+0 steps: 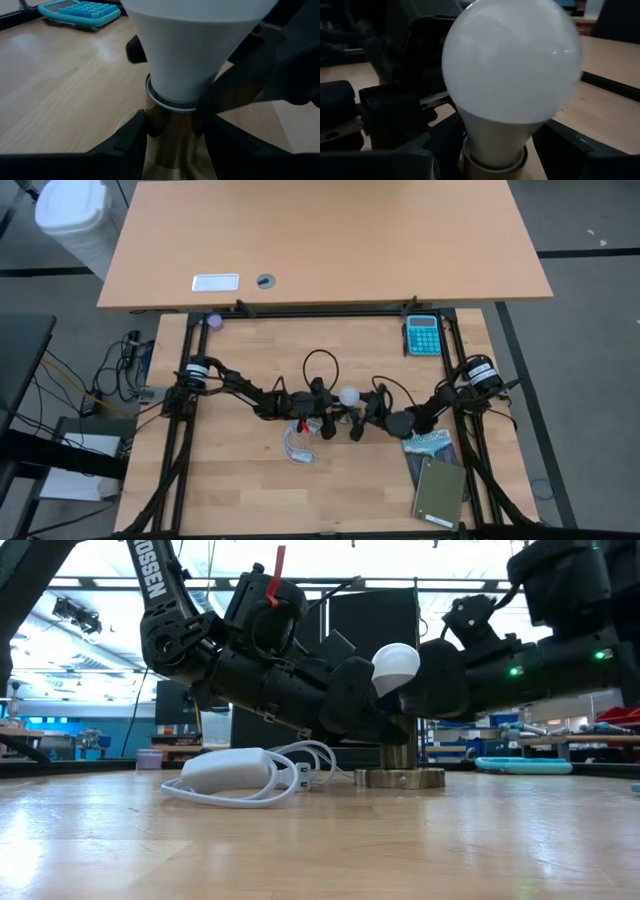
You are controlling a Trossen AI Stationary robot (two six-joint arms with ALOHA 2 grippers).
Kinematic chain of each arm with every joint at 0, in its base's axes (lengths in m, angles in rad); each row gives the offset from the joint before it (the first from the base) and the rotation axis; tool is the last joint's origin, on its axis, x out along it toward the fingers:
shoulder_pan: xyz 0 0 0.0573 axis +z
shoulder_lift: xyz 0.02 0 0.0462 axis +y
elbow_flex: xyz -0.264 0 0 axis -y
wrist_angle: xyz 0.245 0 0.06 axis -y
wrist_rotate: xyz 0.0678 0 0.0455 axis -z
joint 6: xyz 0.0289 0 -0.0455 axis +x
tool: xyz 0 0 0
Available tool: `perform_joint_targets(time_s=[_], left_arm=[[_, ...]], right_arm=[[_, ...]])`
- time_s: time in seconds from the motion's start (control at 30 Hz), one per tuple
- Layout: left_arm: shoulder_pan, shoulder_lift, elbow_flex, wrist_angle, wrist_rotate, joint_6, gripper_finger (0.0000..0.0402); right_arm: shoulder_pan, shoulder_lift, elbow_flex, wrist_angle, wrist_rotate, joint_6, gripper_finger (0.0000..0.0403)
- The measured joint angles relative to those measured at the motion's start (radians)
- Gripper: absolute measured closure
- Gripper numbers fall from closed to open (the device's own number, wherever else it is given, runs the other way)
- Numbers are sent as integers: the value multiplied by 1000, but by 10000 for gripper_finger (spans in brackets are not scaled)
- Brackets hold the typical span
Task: Screw lightbulb
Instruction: Remove the lightbulb from the desk lamp
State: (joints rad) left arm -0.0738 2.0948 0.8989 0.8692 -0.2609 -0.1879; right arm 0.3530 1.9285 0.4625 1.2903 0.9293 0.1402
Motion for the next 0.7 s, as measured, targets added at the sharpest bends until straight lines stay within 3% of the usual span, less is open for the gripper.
perform_joint_targets(time_s=[0.13, 0.33, 0.53, 0.7], left_arm=[[0, 0, 0, 0, 9, 5, 223], [0, 0, -1, -1, 30, 28, 223], [0, 0, 2, -7, 43, 27, 223], [0, 0, 1, -6, 98, 29, 223]], right_arm=[[-23, 1, -1, -6, -89, -6, 184], [-34, 1, -4, -2, -121, -22, 240], [-34, 1, -41, 53, -158, -22, 240], [-63, 0, -99, 134, -306, -34, 226]])
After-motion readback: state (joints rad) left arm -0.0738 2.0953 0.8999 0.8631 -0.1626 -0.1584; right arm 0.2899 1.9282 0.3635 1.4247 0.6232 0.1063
